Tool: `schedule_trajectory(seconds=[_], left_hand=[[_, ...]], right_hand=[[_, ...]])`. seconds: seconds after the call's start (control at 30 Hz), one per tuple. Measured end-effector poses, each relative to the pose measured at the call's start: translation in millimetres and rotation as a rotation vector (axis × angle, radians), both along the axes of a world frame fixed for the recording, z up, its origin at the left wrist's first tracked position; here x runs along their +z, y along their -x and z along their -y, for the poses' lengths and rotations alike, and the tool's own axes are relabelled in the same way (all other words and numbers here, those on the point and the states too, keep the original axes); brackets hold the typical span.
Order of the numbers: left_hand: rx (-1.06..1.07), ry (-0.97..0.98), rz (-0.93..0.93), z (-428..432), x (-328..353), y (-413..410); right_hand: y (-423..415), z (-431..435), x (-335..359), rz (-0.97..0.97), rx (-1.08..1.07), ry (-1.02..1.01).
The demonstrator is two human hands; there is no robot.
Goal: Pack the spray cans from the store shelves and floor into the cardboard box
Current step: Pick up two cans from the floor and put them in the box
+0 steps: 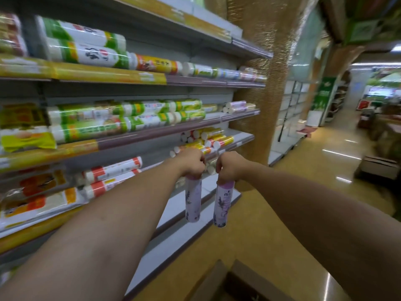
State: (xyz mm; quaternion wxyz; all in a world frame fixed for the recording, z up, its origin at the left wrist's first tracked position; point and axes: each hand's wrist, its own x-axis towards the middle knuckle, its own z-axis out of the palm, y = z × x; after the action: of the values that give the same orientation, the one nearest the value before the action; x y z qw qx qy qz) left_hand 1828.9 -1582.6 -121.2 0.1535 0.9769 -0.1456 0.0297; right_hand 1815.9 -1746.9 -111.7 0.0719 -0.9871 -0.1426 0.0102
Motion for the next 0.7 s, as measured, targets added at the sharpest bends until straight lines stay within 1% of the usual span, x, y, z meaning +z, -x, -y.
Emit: schedule_trajectory(seconds=[0.13, 0.37, 0.5, 0.6, 0.7], left_hand=[[-0.090, -0.008, 0.008, 61.9, 4.9, -16.3], [-0.243, 0.060, -0.082, 155.0, -9.7, -58.5], [-0.344, 0.044, -0.089, 200.8, -32.9, -90.0], [-0.432, 0.018, -0.148, 232.1, -56.7, -106.9], [-0.515, -0.003, -0.201, 257.5, -79.3, -123.0]], right_hand=[[-2.7, 62.7, 5.6, 0.027, -0.087, 0.017], [-25.5, 148.4, -16.8, -0.048, -0.283, 0.098], [-39.9, 183.9, -31.5, -0.100, -0.394, 0.092], [-49.1, 209.1, -54.4, -0.149, -0.508, 0.076], [-54.9, 230.5, -80.5, -0.188, -0.572, 0.067]])
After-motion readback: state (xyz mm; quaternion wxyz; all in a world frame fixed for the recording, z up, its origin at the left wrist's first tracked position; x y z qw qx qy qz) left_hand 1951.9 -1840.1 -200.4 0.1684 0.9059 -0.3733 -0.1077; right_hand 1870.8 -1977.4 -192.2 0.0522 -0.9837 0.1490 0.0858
